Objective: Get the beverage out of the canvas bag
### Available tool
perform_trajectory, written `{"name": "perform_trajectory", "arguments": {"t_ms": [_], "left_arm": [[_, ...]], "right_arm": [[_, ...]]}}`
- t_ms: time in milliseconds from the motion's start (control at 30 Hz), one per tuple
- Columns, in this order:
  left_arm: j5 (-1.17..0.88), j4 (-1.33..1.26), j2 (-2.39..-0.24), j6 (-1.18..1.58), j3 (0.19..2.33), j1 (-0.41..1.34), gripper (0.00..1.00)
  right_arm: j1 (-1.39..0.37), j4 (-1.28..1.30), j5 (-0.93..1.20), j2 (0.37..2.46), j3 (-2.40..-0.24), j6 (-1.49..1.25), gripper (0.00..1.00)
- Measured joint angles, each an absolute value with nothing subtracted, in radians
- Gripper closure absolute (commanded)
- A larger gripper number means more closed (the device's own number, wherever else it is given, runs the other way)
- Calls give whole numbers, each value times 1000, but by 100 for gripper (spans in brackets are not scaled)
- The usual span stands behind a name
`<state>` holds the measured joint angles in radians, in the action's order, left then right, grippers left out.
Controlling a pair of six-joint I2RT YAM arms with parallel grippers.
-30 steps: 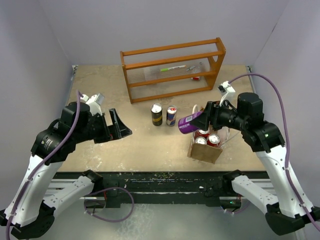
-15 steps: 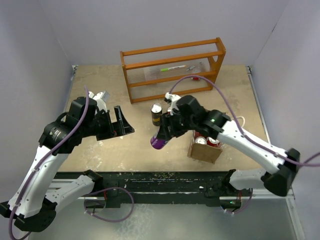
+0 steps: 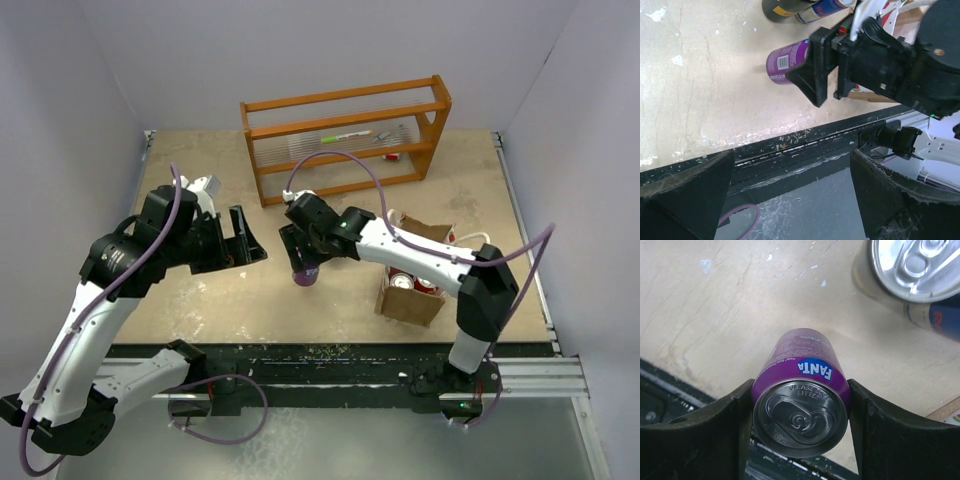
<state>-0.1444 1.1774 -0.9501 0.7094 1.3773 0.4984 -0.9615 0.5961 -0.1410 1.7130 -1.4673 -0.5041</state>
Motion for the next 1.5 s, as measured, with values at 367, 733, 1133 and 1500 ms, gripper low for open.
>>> {"name": "perform_trajectory", "arguments": {"t_ms": [367, 733, 1133, 1500], "left_arm": [[-115, 1200, -997, 670, 1407, 498, 1], [-97, 1207, -1017, 656, 1423, 498, 1], [-92, 1222, -1031, 638, 1441, 498, 1], [-93, 1231, -1026, 639, 1442, 498, 1]], "right_arm": [[-961, 607, -234, 1861, -1540, -506, 100], [-952, 606, -278, 1901, -1577, -505, 100], [-902, 605, -278, 1935, -1593, -505, 100], [-903, 586, -271, 1938, -1579, -505, 29]]}}
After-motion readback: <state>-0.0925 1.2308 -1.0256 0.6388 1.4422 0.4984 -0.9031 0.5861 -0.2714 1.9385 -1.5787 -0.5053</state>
